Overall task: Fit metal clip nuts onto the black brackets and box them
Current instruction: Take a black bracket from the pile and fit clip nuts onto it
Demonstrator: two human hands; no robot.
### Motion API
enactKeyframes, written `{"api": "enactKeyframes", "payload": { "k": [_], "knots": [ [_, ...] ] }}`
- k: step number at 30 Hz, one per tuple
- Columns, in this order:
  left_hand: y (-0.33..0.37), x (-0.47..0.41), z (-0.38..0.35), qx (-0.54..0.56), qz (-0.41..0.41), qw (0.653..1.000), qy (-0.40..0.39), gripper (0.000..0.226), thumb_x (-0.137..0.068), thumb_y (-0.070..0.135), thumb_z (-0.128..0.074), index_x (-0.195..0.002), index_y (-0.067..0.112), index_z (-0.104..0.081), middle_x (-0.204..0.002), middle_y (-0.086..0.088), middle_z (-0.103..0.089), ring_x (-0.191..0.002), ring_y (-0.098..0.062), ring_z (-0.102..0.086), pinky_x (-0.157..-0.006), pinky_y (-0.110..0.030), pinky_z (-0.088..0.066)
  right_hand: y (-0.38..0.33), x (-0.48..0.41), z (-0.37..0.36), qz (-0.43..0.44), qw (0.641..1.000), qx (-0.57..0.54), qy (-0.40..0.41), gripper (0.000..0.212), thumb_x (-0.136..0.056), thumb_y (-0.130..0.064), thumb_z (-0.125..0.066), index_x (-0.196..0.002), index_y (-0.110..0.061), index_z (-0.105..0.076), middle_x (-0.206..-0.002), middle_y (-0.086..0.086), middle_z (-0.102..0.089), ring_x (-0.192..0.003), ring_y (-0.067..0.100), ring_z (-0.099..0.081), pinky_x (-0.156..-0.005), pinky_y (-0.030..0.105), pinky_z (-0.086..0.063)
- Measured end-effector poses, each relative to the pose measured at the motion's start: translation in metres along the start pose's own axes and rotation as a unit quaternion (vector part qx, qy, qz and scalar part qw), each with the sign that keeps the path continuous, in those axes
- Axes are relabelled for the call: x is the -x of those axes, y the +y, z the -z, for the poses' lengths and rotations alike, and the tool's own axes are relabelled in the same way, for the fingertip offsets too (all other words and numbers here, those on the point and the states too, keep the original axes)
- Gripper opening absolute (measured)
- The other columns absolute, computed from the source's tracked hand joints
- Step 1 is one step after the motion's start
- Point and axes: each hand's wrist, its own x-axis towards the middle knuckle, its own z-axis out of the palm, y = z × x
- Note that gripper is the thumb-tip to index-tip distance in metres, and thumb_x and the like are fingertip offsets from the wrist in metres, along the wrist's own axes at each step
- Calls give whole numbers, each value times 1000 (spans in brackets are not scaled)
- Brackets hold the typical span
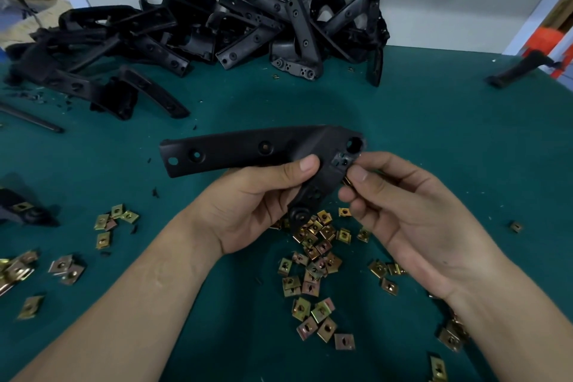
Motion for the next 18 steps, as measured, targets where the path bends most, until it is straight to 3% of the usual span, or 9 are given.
{"api": "enactKeyframes", "payload": {
  "k": [4,10,18],
  "knots": [
    [0,0,0,11,-1,1000,-1,46,-71,19,-78,-114,2,-75,-117,-15,-74,-101,-19,-74,-85,-25,-59,0,0,0,0,1000,-1,-2,16,-62,-20,-80,-78,-20,-80,-78,2,-72,-71,11,-71,-64,18,-55],
    [0,-1,0,20,-11,1000,2,48,-72,19,-78,-117,1,-73,-120,-16,-72,-105,-21,-73,-98,-32,-55,1,-1,0,5,1000,-15,0,17,-63,-20,-79,-79,-18,-80,-79,3,-72,-70,10,-70,-63,18,-55],
    [1,0,-2,32,-11,999,2,45,-74,18,-77,-115,3,-74,-119,-14,-73,-104,-20,-73,-91,-27,-58,2,-2,1,20,1000,-18,8,17,-62,-19,-80,-78,-17,-79,-78,2,-71,-71,11,-70,-63,17,-55]
  ]
}}
